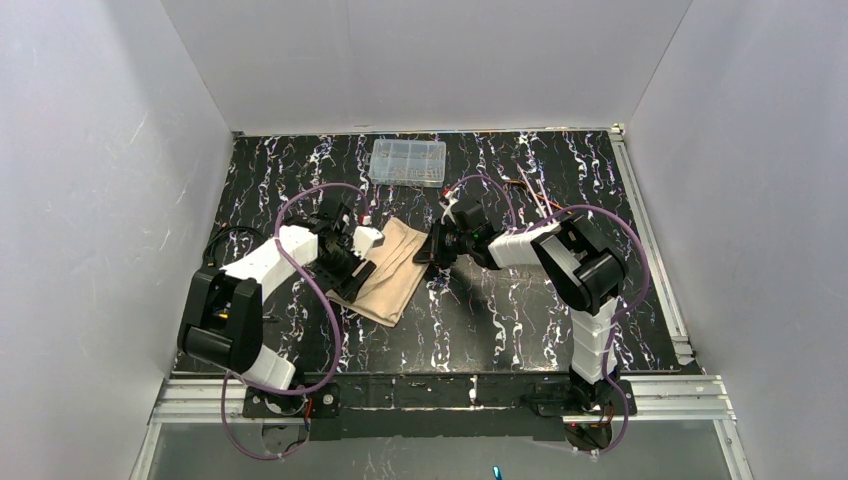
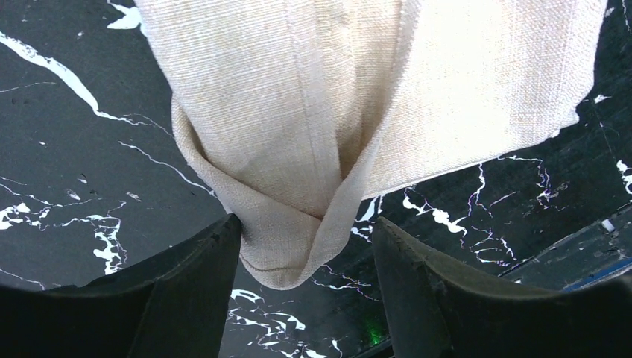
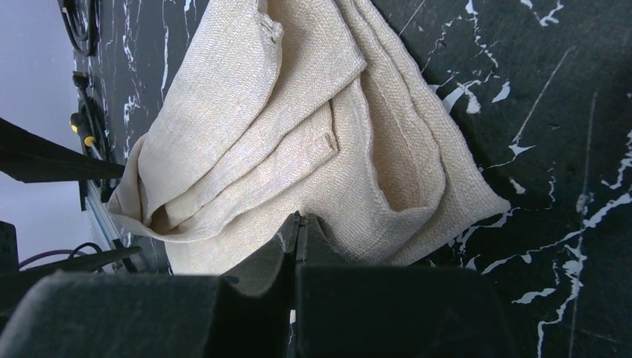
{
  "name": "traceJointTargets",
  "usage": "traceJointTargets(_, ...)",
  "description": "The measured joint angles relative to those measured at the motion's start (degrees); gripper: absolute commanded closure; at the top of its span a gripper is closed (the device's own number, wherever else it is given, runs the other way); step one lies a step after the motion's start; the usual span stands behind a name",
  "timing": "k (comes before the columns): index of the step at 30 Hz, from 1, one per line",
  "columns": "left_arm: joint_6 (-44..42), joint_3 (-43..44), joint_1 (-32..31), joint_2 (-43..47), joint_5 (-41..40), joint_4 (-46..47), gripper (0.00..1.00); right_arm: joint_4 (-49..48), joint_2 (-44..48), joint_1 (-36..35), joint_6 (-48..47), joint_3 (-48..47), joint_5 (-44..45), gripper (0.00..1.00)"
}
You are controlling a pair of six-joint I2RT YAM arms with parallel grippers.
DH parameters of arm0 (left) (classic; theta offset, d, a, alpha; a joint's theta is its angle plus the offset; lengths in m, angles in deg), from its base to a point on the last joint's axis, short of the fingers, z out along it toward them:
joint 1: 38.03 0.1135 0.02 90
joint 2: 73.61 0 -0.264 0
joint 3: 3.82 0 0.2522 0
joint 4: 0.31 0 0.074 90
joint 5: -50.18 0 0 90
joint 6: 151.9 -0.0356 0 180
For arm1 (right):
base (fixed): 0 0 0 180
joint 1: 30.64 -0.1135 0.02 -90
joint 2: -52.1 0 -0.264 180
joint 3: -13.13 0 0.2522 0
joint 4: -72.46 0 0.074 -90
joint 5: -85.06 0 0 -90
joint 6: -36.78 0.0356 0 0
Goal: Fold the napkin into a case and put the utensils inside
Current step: Smooth out the 2/3-rectangle-folded napkin at the center of the board.
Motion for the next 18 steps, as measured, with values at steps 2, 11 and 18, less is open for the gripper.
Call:
traceJointTargets(2, -0.1, -0.9, -1.0, 1.0, -0.6, 0.5, 0.37, -0.7, -0.1, 0.0, 0.4, 0.3, 0.0, 0.95)
traceJointTargets(11, -1.4, -4.0, -5.6, 4.8, -3.9, 1.9, 0.38, -3.1, -0.5, 0.3, 1.9, 1.2, -0.8, 0.96)
traceJointTargets(18, -3.2, -5.4, -5.6, 5.0, -9.2, 4.1, 0.27, -4.5, -0.5, 0.3, 2.7, 1.9, -0.8, 0.96)
